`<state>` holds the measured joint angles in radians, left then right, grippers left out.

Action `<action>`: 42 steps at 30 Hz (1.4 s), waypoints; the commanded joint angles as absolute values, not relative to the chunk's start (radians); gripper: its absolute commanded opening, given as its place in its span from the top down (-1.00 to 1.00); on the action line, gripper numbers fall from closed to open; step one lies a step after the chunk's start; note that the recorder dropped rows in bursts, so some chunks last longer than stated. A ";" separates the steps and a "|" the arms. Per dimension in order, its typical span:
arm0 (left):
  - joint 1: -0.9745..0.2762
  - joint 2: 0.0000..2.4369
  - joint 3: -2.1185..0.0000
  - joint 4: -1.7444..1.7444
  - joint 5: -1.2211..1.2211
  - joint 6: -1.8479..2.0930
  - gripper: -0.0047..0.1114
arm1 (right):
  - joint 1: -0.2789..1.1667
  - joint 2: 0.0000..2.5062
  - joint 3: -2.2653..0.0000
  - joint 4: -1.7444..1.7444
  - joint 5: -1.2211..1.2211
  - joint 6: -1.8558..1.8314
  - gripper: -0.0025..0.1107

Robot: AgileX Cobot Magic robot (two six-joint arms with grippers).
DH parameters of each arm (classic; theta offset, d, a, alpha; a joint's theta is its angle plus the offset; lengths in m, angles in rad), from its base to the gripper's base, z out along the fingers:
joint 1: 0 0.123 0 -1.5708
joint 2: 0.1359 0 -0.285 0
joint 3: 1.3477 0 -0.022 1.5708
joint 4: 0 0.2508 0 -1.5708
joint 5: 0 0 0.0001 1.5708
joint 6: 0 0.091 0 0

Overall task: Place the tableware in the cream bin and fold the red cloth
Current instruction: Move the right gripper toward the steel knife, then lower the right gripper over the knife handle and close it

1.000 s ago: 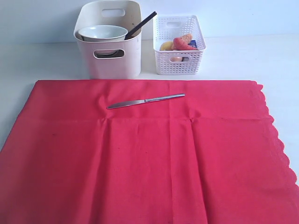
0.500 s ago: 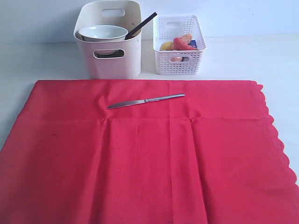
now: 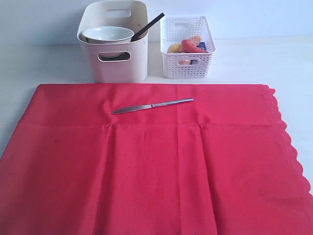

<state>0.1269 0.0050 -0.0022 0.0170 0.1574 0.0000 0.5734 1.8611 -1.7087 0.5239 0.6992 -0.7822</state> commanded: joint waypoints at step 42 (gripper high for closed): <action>0.129 0.000 0.000 0.011 0.155 -0.007 0.90 | 0.608 2.236 -1.482 0.678 0.542 -1.413 0.10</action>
<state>0.1269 0.0050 -0.0022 0.0170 0.1574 0.0000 0.6133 2.2130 -1.4817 0.6623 0.5565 -1.4019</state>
